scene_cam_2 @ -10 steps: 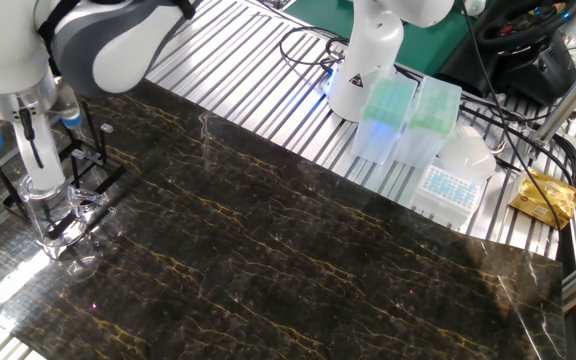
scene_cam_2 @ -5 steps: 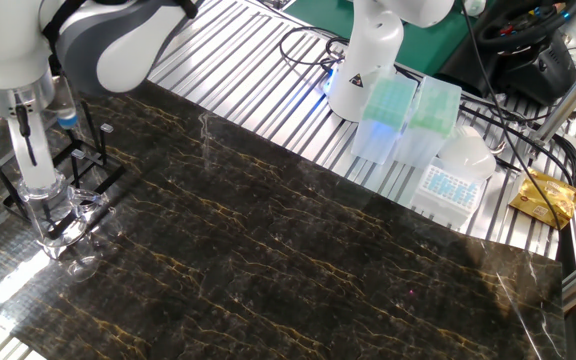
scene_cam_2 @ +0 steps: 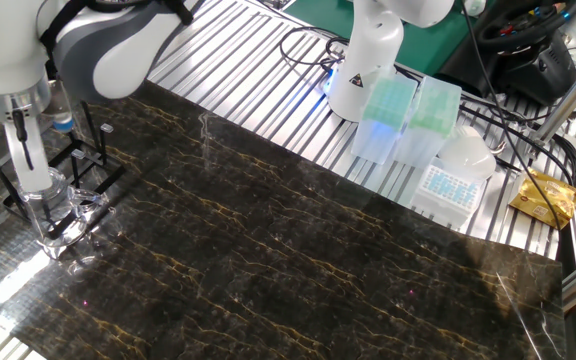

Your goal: Take the cup off the cup rack

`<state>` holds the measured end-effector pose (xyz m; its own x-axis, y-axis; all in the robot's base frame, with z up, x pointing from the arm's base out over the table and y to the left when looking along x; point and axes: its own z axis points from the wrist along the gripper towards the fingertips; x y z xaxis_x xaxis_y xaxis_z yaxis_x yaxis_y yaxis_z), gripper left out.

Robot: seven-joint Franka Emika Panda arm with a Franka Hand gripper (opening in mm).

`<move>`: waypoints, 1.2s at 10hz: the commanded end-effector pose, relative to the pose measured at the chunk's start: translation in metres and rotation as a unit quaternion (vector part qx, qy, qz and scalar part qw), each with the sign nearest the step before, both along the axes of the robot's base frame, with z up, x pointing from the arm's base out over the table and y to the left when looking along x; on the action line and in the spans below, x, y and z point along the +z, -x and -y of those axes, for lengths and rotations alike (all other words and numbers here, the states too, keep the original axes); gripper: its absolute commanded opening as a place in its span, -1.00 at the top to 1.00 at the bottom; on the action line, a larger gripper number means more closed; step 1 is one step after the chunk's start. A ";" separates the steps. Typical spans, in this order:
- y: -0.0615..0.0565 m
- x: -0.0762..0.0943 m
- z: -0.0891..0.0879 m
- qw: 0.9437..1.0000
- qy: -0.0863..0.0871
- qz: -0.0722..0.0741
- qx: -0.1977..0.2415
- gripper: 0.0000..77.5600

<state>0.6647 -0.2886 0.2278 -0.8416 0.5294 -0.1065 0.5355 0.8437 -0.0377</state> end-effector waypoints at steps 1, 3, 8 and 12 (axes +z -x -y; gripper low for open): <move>-0.003 -0.002 0.000 1.000 -0.004 -0.004 -0.005 1.00; -0.004 -0.004 0.001 1.000 -0.003 -0.008 -0.009 1.00; -0.005 -0.008 0.004 1.000 -0.008 -0.016 -0.012 1.00; -0.004 -0.011 0.008 1.000 -0.010 -0.021 -0.012 1.00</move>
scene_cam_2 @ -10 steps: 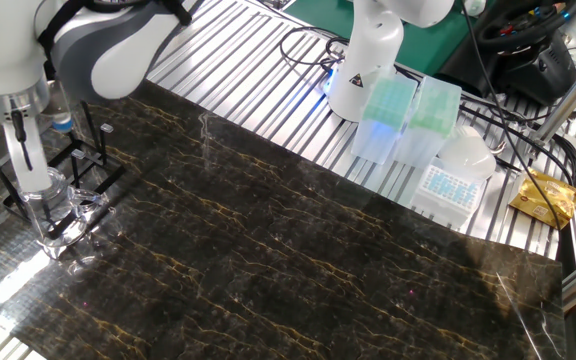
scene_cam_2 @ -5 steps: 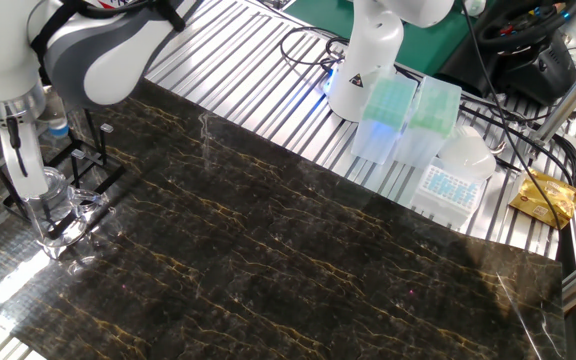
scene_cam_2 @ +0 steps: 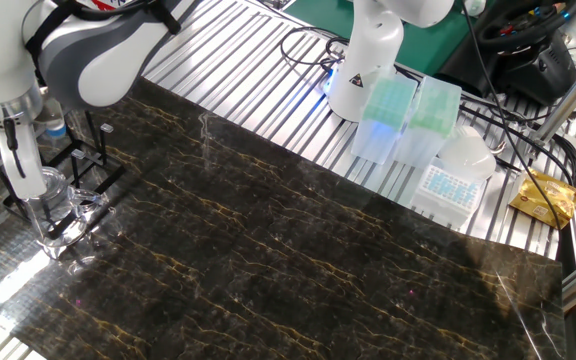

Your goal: Take the cup off the cup rack

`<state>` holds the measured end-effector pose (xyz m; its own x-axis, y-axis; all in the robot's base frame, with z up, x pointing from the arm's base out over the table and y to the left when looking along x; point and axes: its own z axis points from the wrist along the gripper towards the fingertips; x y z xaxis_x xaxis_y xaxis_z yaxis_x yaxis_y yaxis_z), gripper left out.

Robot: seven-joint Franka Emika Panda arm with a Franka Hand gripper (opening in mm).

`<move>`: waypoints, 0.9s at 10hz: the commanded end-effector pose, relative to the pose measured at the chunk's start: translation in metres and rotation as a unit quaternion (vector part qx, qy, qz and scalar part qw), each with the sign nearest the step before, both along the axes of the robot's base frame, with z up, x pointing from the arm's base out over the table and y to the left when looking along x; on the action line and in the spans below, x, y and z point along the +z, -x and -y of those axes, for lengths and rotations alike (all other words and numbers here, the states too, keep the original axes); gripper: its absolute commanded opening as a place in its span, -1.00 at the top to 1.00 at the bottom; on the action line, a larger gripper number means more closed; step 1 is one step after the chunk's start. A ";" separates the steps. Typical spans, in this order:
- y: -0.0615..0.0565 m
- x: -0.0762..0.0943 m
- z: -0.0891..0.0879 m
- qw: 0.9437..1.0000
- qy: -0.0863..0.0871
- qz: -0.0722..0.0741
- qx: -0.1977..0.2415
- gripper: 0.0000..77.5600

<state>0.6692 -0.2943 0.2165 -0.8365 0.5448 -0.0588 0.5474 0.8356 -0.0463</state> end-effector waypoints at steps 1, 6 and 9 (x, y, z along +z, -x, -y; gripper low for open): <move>0.000 0.000 0.003 1.000 -0.002 0.001 -0.003 1.00; 0.001 0.000 0.002 1.000 -0.005 0.000 -0.001 -1.00; 0.001 0.000 0.002 1.000 -0.005 0.000 -0.001 -1.00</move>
